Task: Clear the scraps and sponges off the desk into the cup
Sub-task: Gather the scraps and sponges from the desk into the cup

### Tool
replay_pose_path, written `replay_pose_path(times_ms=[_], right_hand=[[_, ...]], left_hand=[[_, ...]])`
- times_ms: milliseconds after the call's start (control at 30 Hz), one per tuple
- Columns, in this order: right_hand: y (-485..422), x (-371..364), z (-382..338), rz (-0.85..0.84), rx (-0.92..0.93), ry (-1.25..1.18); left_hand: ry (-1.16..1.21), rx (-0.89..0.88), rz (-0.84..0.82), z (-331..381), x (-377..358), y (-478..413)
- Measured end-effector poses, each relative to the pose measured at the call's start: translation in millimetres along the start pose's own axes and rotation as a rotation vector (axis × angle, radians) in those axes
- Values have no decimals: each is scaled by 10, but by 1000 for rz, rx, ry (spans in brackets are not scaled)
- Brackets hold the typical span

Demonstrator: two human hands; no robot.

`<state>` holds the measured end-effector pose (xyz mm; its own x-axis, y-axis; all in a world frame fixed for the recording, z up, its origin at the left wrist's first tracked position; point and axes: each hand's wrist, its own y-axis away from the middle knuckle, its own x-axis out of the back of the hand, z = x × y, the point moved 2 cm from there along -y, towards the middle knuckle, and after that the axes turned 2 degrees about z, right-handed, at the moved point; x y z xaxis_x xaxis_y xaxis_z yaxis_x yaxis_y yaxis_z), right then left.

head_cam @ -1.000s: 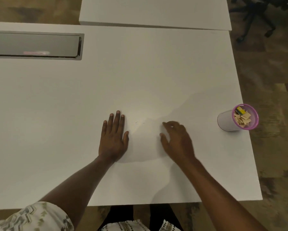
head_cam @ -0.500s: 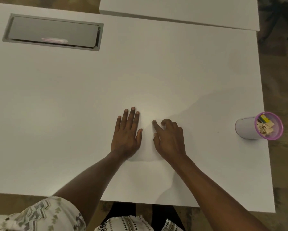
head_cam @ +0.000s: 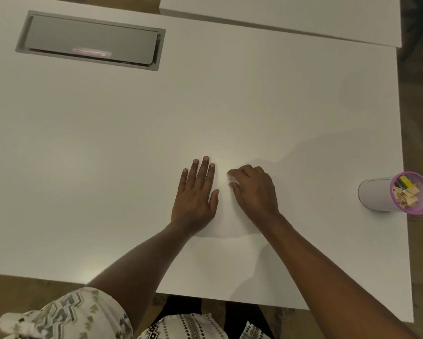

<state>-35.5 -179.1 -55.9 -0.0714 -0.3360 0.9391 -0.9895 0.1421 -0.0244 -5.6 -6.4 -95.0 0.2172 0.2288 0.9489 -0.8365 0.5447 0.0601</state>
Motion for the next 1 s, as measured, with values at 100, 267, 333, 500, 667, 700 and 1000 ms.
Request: replay_pose_path(times_ms=[100, 267, 333, 500, 667, 700, 1000], right_hand=[[-80, 8, 43, -14, 73, 21], [-208, 27, 93, -39, 213, 83], [-248, 42, 88, -51, 290, 135], [-356, 58, 35, -109, 461, 229], [-449, 45, 13, -185, 521, 299], [-456, 41, 11, -189, 521, 303], [-403, -23, 138, -222, 194, -112]], left_hand=[[1, -7, 14, -3, 1, 1], [-7, -14, 17, 0, 7, 2], [-10, -12, 12, -2, 5, 3], [-7, -12, 20, -6, 8, 5], [-3, -14, 25, -5, 4, 4], [-6, -13, 21, -4, 4, 2], [-7, -10, 19, -5, 5, -1]])
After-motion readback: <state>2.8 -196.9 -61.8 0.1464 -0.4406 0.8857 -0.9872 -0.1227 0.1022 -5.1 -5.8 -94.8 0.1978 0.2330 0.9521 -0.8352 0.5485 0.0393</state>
